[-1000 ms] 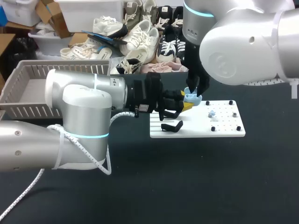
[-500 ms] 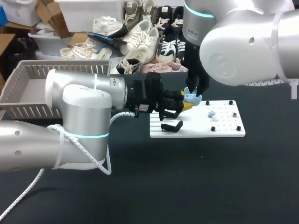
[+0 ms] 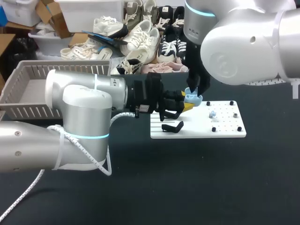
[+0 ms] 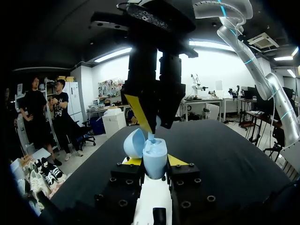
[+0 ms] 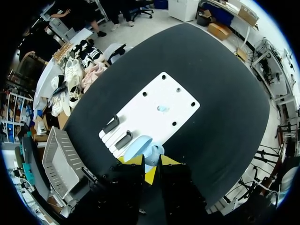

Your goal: Pick up each earbud case from the left stands, insert the matching earbuds, close the lid, and place the case in the box.

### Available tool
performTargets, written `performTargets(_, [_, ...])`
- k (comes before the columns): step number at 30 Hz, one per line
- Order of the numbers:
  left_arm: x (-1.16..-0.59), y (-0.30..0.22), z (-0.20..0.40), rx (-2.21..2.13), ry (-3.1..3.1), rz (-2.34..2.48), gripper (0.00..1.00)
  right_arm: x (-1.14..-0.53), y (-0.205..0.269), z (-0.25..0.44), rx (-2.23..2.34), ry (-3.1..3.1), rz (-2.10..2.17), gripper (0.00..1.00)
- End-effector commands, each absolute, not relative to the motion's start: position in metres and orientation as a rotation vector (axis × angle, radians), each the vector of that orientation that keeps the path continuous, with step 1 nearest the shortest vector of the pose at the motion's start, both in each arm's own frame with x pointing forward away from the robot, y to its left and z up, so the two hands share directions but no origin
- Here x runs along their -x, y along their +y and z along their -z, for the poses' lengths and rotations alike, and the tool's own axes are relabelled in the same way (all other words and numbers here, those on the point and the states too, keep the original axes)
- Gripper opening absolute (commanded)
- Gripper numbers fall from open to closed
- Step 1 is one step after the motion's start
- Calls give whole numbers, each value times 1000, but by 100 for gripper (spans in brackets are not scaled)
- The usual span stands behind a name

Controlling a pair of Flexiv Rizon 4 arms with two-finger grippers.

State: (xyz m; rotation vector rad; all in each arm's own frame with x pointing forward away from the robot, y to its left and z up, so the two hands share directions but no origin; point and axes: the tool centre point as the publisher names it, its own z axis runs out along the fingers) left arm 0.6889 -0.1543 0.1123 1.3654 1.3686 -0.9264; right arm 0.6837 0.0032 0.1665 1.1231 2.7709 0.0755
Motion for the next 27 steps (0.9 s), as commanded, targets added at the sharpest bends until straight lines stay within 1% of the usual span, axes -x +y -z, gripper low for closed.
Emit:
performTargets(1, [-688,-154,-112,-1363,1368,925,0,-684,2,-166,-1128,2771,-77,0])
performTargets(27, [-688,-154,-112,-1363,1368,925,0,-679,0,-163,-1133,2784,-115,0])
